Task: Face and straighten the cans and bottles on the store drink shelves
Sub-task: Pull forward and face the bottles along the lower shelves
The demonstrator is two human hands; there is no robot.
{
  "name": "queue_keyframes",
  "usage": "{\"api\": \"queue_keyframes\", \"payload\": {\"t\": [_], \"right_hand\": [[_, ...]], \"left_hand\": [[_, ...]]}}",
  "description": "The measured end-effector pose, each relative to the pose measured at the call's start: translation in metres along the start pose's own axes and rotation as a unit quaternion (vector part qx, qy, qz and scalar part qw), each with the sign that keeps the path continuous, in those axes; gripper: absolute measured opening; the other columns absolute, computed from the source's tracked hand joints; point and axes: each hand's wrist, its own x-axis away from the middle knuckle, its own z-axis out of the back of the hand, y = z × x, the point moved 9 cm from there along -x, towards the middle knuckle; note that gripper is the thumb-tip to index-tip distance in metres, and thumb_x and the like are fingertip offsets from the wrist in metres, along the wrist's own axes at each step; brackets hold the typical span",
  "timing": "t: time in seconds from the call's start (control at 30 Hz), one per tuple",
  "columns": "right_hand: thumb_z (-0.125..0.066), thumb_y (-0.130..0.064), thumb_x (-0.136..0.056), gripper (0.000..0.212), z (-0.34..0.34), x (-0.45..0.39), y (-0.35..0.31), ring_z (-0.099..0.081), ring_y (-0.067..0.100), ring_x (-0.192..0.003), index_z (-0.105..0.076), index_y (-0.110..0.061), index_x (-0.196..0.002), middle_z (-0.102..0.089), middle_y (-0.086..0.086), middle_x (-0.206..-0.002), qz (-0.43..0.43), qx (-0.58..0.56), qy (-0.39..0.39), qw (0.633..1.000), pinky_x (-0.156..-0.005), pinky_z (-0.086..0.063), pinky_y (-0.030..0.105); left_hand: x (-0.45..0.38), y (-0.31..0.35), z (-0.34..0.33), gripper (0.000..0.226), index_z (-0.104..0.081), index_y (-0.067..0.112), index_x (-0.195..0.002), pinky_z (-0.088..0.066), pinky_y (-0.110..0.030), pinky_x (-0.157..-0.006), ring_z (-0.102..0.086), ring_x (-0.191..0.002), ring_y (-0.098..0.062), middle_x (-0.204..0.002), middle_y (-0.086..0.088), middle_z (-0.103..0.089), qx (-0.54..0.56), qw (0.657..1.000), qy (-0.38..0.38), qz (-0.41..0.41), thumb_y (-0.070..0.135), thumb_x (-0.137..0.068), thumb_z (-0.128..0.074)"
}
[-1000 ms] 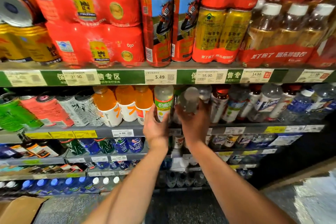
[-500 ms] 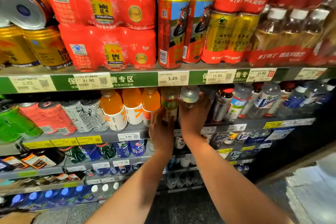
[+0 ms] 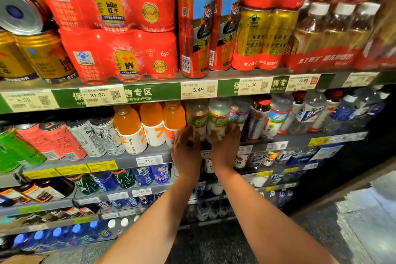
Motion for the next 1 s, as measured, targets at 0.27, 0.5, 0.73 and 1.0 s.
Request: {"api": "queue_keyframes", "payload": {"t": [0.27, 0.5, 0.73, 1.0], "right_hand": [[-0.071, -0.019, -0.088, 0.044, 0.035, -0.019, 0.022, -0.056, 0.024, -0.113, -0.052, -0.010, -0.127, -0.056, 0.007, -0.123, 0.020, -0.057, -0.032, 0.998, -0.096, -0.050, 0.043], [-0.075, -0.038, -0.083, 0.053, 0.124, -0.075, 0.067, -0.056, 0.026, -0.112, -0.047, -0.023, -0.125, -0.050, 0.006, -0.125, -0.004, -0.137, 0.041, 0.990, -0.089, -0.054, 0.044], [-0.073, -0.040, -0.080, 0.075, 0.130, -0.119, 0.089, -0.046, 0.016, -0.131, -0.040, -0.020, -0.145, -0.050, 0.005, -0.141, 0.018, -0.135, -0.057, 0.989, -0.109, -0.039, 0.038], [-0.074, -0.051, -0.071, 0.078, 0.117, -0.132, 0.096, -0.049, 0.022, -0.129, -0.039, -0.025, -0.136, -0.050, 0.003, -0.134, 0.004, -0.137, -0.052, 0.989, -0.105, -0.044, 0.047]], "left_hand": [[0.019, 0.016, -0.026, 0.035, -0.070, 0.027, -0.112, -0.057, -0.045, -0.086, -0.068, -0.095, -0.021, -0.103, 0.001, -0.070, 0.058, 0.998, 0.014, 0.027, 0.039, -0.080, -0.074], [0.068, 0.057, -0.088, 0.039, -0.068, 0.019, -0.116, -0.051, -0.017, -0.088, -0.067, -0.095, -0.015, -0.105, 0.001, -0.069, 0.061, 0.998, 0.008, 0.022, 0.021, -0.080, -0.082], [0.083, 0.085, -0.139, 0.059, -0.061, 0.014, -0.129, -0.051, -0.038, -0.101, -0.063, -0.113, -0.017, -0.120, -0.002, -0.065, 0.025, 0.999, 0.024, 0.036, 0.027, -0.076, -0.085], [0.079, 0.089, -0.159, 0.061, -0.058, 0.021, -0.128, -0.053, -0.041, -0.098, -0.064, -0.111, -0.013, -0.120, 0.002, -0.067, 0.009, 0.998, 0.029, 0.048, 0.028, -0.073, -0.084]]}}
